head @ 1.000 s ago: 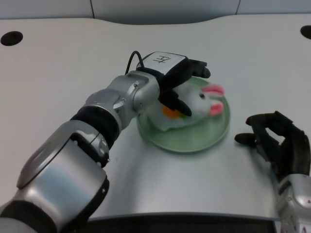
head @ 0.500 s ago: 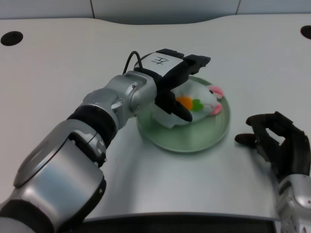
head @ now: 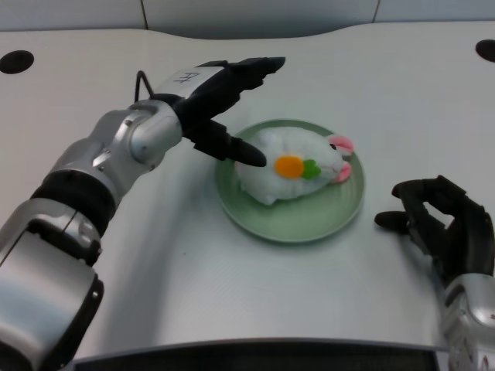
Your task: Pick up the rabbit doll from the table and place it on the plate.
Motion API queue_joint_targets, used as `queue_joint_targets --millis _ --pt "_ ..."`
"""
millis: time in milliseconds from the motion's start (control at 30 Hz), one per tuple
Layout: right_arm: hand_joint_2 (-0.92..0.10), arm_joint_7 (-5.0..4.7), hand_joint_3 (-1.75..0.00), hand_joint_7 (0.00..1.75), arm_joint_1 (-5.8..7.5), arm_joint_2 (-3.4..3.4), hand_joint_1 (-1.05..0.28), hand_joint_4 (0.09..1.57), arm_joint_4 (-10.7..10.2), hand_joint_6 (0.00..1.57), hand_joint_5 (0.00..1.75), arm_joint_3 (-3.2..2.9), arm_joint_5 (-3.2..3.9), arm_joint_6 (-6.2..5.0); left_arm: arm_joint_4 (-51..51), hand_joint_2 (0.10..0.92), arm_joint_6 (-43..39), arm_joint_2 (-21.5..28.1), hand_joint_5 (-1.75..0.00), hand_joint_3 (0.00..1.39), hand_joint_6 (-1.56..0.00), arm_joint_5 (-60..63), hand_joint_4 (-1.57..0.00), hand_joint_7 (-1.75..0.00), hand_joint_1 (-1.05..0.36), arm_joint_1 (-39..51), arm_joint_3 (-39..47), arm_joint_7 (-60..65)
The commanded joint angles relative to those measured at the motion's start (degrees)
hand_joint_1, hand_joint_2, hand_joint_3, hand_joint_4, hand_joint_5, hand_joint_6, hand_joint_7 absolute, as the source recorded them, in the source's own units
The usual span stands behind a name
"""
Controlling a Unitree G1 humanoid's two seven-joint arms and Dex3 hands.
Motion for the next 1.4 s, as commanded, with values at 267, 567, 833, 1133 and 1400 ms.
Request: queue_joint_targets --millis 267,567,833,1133,1400 --pt "-0.92 -0.17 -0.15 1.16 -0.45 -0.08 -0.75 0.85 0.75 0.84 0.89 0.18 -0.21 -0.51 -8.2 0.921 -3.78 6.54 0.0 0.07 -0.03 -5.99 0.0 -0.01 -0.96 8.65 5.56 -4.57" --pt "-0.92 -0.26 -0.13 1.17 -0.2 0.1 -0.77 0.86 0.19 0.84 0.89 0.22 -0.05 -0.06 -15.96 0.921 -5.6 9.3 -0.04 0.07 -0.08 -16.36 -0.08 -0.03 -0.88 19.57 13.31 -10.56" --pt "-0.92 -0.18 -0.12 1.16 -0.25 0.28 -0.77 0.86 -0.28 0.85 0.89 0.11 0.26 0.44 -23.09 0.921 -4.11 9.75 -0.1 0.2 -0.13 -20.08 -0.17 -0.03 -0.82 28.17 17.2 -11.92" --pt "-0.92 -0.57 -0.12 1.16 -0.54 0.33 -0.77 0.85 -0.22 0.85 0.89 0.05 0.26 1.34 -35.47 0.921 3.57 9.01 -0.18 0.22 -0.24 -29.2 -0.3 -0.07 -0.73 38.42 23.01 -16.03" --pt "-0.92 -0.57 -0.13 1.15 -0.18 0.01 -0.76 0.84 -0.51 0.84 0.87 0.48 -0.34 0.97 -45.31 0.921 11.56 7.23 -0.39 0.38 -0.45 -34.7 -0.6 -0.07 -0.67 45.12 25.92 -18.29"
